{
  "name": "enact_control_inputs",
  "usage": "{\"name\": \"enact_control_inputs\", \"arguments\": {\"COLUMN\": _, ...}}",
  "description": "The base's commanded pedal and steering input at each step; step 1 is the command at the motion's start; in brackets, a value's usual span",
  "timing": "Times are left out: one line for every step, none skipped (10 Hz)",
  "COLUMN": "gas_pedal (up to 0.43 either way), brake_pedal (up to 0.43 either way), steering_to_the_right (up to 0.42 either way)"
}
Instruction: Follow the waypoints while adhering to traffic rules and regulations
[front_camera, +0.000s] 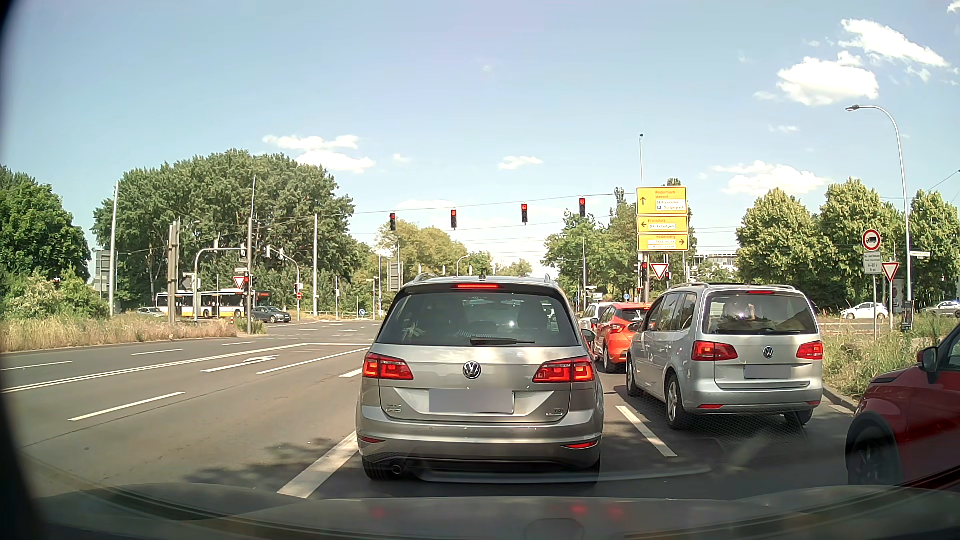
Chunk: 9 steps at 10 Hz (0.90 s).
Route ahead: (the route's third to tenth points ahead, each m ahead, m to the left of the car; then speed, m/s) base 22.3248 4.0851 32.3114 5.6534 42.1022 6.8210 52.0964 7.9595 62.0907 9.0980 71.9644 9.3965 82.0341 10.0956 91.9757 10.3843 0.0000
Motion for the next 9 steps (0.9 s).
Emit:
{"name": "enact_control_inputs", "arguments": {"gas_pedal": 0.0, "brake_pedal": 0.323, "steering_to_the_right": 0.003}}
{"name": "enact_control_inputs", "arguments": {"gas_pedal": 0.0, "brake_pedal": 0.323, "steering_to_the_right": 0.003}}
{"name": "enact_control_inputs", "arguments": {"gas_pedal": 0.0, "brake_pedal": 0.323, "steering_to_the_right": 0.003}}
{"name": "enact_control_inputs", "arguments": {"gas_pedal": 0.0, "brake_pedal": 0.323, "steering_to_the_right": 0.003}}
{"name": "enact_control_inputs", "arguments": {"gas_pedal": 0.0, "brake_pedal": 0.323, "steering_to_the_right": 0.003}}
{"name": "enact_control_inputs", "arguments": {"gas_pedal": 0.0, "brake_pedal": 0.323, "steering_to_the_right": 0.003}}
{"name": "enact_control_inputs", "arguments": {"gas_pedal": 0.0, "brake_pedal": 0.323, "steering_to_the_right": 0.003}}
{"name": "enact_control_inputs", "arguments": {"gas_pedal": 0.0, "brake_pedal": 0.323, "steering_to_the_right": 0.003}}
{"name": "enact_control_inputs", "arguments": {"gas_pedal": 0.0, "brake_pedal": 0.323, "steering_to_the_right": 0.003}}
